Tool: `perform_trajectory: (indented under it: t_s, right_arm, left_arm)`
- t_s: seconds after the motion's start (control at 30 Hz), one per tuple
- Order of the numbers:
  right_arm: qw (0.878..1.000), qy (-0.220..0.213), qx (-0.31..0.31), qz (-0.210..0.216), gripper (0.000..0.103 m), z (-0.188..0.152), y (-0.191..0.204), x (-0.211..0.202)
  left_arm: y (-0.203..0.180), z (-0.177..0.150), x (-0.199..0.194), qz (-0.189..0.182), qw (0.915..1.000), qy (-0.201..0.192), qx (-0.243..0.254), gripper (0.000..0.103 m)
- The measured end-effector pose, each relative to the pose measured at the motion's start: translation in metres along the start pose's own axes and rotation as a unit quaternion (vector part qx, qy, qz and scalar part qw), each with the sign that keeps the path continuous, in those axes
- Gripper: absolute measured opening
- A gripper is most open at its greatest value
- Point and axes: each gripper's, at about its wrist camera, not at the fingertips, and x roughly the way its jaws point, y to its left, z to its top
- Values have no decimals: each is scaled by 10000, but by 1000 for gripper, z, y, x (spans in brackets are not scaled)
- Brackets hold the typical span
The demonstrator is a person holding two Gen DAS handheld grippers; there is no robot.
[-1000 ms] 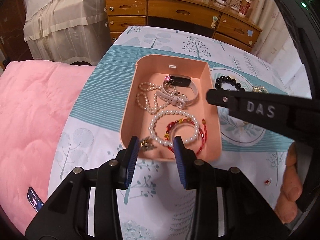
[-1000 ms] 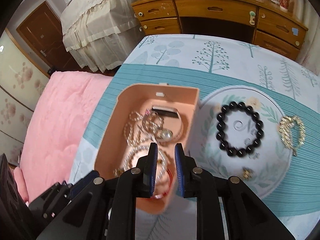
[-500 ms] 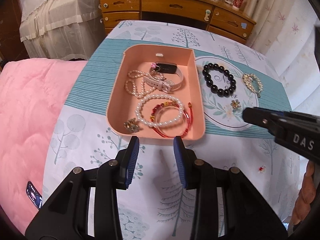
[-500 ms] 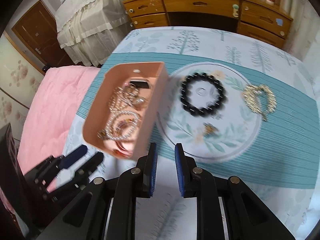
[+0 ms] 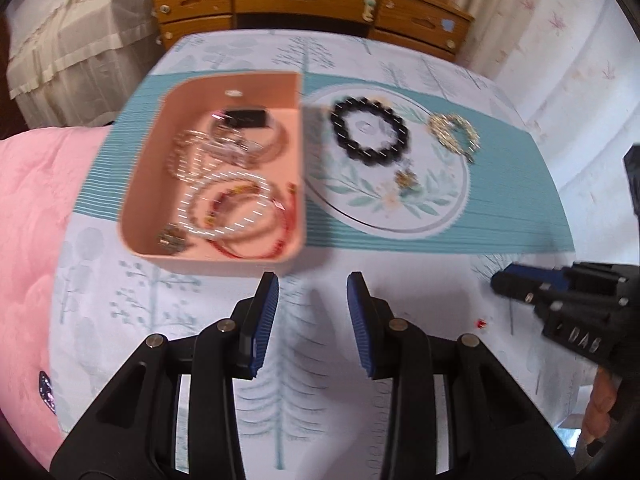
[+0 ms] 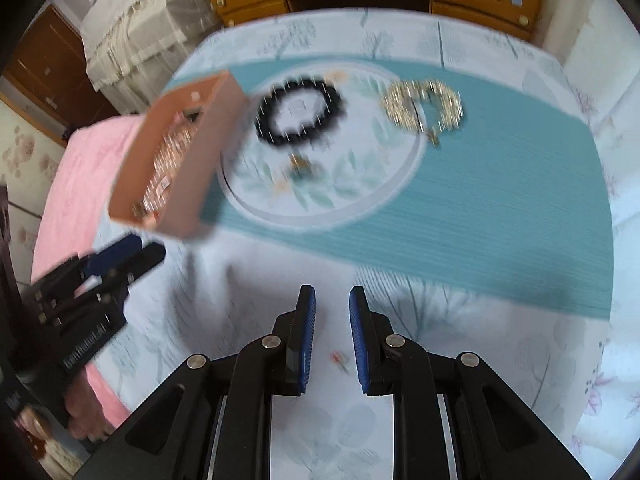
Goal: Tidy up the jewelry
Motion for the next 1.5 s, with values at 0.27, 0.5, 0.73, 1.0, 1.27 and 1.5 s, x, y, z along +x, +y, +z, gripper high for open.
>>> perform_trajectory:
  t_s: [0.27,0.5,0.73,1.0,1.27,1.5]
  right_arm:
    - [9995,317,-77,29,18,-36,-19,7]
    - [9984,383,11,423,18,-43,-12,5]
    - [9984,456,132,304,18,-34,-7,16]
    - [9985,552,33,-24,18,-31,3,29]
    - [9988,389,-165,-266,9,-31,15,32]
    - [9996,223,-78,-141,6,-25,6,24]
  left_arm:
    - [-34,-13,22,-186,9989,342,255,32]
    - [-36,-17,27,-194,9988,408,195,32]
    - [-31,-19,26,-206,9988,415,136,32]
    - [-24,-20,26,-266,9987,419,69,32]
    - [-20,-18,25,-276,9987,431,26,32]
    - [-19,9,17,-546,9974,451,149,32]
